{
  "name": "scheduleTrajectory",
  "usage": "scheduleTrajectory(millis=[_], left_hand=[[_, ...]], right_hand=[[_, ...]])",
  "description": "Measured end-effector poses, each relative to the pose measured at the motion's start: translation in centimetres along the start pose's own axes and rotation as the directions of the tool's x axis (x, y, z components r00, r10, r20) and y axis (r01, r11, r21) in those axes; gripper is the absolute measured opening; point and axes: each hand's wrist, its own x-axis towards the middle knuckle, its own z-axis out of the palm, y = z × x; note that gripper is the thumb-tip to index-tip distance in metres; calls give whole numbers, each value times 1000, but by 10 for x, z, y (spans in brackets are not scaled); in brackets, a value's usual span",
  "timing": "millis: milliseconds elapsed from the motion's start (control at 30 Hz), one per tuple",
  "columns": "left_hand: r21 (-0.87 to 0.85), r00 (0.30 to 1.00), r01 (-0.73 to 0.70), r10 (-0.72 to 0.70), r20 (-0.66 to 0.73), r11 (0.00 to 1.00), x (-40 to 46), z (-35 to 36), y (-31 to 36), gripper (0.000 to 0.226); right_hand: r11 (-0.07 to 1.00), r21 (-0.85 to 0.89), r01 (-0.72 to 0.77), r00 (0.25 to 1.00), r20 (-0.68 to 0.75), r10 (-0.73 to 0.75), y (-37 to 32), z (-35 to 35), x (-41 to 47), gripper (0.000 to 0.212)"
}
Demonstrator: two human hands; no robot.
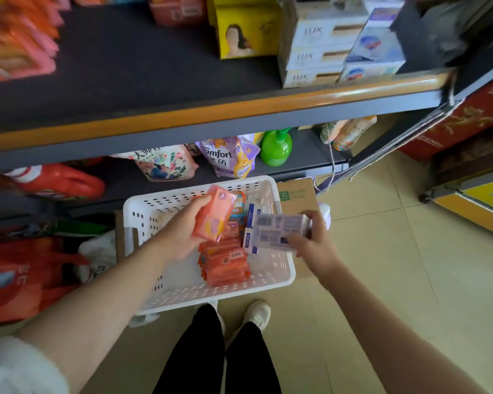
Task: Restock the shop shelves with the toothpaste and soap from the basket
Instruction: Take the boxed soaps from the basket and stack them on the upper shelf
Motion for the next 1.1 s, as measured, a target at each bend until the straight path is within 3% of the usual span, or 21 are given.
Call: scheduleTrajectory(millis=[100,200,300,367,433,533,600,700,967,1100], left_hand=[[-29,998,9,-7,68,1000,-22,2,25,36],[-11,990,-54,55,133,998,-42,4,49,34],[15,980,-128,124,156,992,-58,1,71,15],[144,969,-229,212,122,963,-64,-3,82,22],[425,910,-393,410,55,816,-66,-4,98,29],[763,670,-510,740,63,397,-58,-3,133,38],[856,533,-489,834,142,168,-44,-1,159,45],[941,459,-337,867,193,-31,-9,1,194,45],[951,459,-301,865,204,-64,61,10,233,42],[971,442,-238,893,78,33,79,10,242,43]], right_hand=[[956,287,-62,998,48,50,-16,-4,-1,48],[845,526,-100,995,76,70,-31,4,-3,59],[705,700,-113,991,130,30,-46,18,-5,33],[637,763,-107,991,131,9,-55,24,-4,14],[589,805,-71,995,102,-19,-63,28,-1,11],[525,851,-21,994,76,-84,-76,31,8,10],[487,873,3,989,68,-129,-83,33,18,8],[450,893,31,983,55,-176,-95,40,29,16],[536,835,129,980,-23,-200,-122,56,41,12],[524,842,124,984,-36,-175,-118,55,52,17]])
